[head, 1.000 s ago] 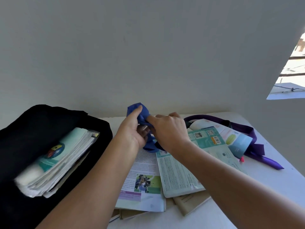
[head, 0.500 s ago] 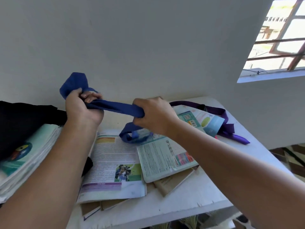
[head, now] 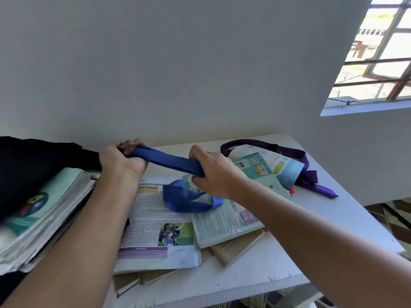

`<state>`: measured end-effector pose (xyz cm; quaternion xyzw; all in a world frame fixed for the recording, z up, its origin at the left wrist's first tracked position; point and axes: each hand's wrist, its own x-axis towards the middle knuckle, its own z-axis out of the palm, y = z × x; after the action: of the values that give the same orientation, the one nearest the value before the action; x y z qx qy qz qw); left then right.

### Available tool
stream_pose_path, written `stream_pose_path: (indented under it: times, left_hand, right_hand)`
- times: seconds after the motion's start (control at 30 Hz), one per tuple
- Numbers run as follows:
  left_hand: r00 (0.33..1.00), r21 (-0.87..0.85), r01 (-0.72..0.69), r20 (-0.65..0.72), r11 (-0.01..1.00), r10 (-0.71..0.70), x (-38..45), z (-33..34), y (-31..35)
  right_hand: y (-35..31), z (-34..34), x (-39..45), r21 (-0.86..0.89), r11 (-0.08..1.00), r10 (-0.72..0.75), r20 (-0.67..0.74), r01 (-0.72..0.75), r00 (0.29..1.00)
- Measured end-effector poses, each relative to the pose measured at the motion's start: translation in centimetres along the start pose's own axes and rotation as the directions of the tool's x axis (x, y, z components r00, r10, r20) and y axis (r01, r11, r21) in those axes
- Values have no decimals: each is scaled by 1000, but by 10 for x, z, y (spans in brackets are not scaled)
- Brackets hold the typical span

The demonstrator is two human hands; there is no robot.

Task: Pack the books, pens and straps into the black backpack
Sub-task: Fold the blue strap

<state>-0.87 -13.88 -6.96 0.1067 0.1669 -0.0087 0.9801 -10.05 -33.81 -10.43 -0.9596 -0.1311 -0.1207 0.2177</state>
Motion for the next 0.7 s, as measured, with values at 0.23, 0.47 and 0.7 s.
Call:
stream_pose_path:
  times: [0.23, 0.47, 0.7]
  left_hand:
    - [986, 161, -136, -76, 978, 150, 34, -14, 59]
    - [972, 211, -216, -48, 953, 230, 43, -18, 81]
    - [960, 337, -251, -32, 907, 278, 55, -10, 89]
  right_hand:
    - [27, -17, -3, -138, 969, 204, -13, -204, 979]
    - [75, -20, -16, -387, 848, 379, -30, -361, 925]
    - [82, -7, -31, -446, 843, 369, 72, -301, 927]
